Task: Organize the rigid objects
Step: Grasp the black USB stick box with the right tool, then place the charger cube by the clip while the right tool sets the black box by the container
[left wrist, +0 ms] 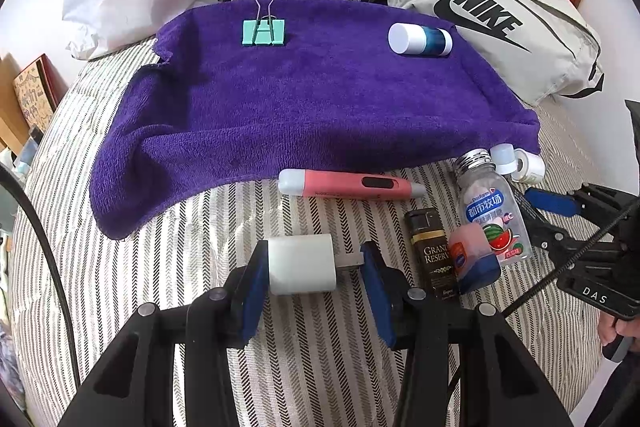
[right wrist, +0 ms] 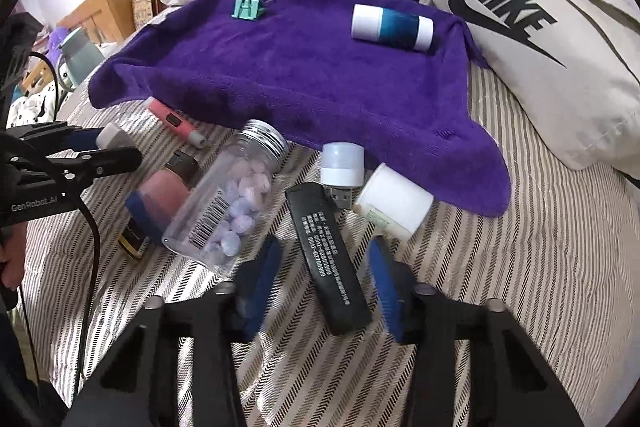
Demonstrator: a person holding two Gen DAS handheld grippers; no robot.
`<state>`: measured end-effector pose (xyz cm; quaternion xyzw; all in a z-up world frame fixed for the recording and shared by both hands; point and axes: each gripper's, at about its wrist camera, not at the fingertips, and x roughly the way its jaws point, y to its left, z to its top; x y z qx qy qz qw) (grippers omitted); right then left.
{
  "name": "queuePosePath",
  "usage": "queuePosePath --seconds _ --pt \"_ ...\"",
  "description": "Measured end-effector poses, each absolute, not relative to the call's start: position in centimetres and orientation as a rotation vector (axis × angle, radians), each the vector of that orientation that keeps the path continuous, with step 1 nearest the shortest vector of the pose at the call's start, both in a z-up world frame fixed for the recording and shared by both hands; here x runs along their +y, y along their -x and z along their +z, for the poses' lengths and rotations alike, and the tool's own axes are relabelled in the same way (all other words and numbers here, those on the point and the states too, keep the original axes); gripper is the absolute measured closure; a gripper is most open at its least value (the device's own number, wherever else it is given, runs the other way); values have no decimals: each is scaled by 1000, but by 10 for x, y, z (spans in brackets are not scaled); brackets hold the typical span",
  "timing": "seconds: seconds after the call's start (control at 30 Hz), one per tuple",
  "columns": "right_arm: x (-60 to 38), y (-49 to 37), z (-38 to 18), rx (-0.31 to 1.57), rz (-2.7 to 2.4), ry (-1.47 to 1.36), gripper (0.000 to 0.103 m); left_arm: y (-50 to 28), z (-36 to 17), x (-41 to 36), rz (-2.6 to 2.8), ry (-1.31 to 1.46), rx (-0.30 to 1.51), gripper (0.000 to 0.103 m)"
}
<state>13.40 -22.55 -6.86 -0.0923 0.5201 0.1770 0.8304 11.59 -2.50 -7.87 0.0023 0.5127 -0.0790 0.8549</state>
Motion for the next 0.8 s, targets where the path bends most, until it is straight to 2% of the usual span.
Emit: queuePosePath --seconds 0.07,0.1,0.3,0.47,0.63,0.8 --pt "-224 -131 -68 1097 387 205 78 -116 -79 -26 -163 -12 1078 60" --pt "-225 -129 -68 1102 388 202 79 -116 -79 -26 -163 -13 1078 60" --pt "-247 -114 -65 1182 274 109 79 -114 -78 -26 -163 -14 1078 60" --pt "-236 -108 -66 1168 269 196 77 -114 -78 -29 -156 -33 1071 60" --pt "-236 -108 -66 1161 291 228 80 -113 -79 -28 -163 -29 1058 60" --pt "-245 -107 -61 1171 316 150 80 -107 -73 -23 -163 -26 1058 60"
